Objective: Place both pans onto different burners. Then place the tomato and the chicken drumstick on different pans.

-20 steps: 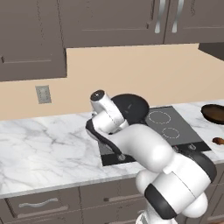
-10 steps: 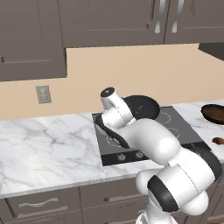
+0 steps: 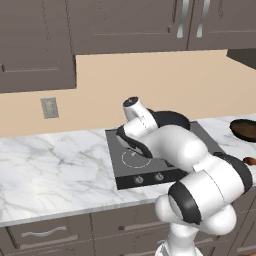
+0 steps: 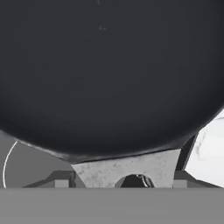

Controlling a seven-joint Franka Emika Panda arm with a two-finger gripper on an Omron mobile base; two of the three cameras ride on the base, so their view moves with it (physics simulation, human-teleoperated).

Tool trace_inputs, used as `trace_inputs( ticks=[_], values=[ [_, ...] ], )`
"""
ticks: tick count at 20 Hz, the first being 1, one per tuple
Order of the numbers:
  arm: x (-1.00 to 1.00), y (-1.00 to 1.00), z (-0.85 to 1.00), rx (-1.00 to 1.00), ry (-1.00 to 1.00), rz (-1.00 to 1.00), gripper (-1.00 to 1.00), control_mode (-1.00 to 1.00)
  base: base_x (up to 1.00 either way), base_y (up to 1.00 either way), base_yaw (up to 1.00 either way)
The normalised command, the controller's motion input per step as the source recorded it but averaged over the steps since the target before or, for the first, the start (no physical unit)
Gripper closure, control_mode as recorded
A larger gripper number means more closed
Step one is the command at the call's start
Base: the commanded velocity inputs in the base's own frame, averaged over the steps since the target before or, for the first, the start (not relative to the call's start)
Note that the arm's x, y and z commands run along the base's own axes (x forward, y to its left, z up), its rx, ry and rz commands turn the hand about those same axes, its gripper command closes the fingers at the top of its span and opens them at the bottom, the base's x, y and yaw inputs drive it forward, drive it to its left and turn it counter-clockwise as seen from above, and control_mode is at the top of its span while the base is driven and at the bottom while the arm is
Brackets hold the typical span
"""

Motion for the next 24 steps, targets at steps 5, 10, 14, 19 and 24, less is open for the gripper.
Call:
trace_inputs(
  ticks=[5, 10, 14, 19, 24],
  values=[
    [0.19, -0.32, -0.2, 0.02, 0.04, -0.07, 1.0, -1.0, 0.0, 0.0, 0.0],
    [0.22, -0.35, -0.19, 0.04, 0.03, -0.07, 1.0, -1.0, 0.0, 0.0, 0.0],
    [0.34, -0.31, -0.18, 0.06, 0.02, -0.06, 1.0, -1.0, 0.0, 0.0, 0.0],
    [0.51, -0.22, -0.17, 0.06, 0.0, -0.04, 1.0, -1.0, 0.0, 0.0, 0.0],
    [0.49, -0.2, -0.22, 0.06, 0.0, -0.04, 1.0, -1.0, 0.0, 0.0, 0.0]
  ],
)
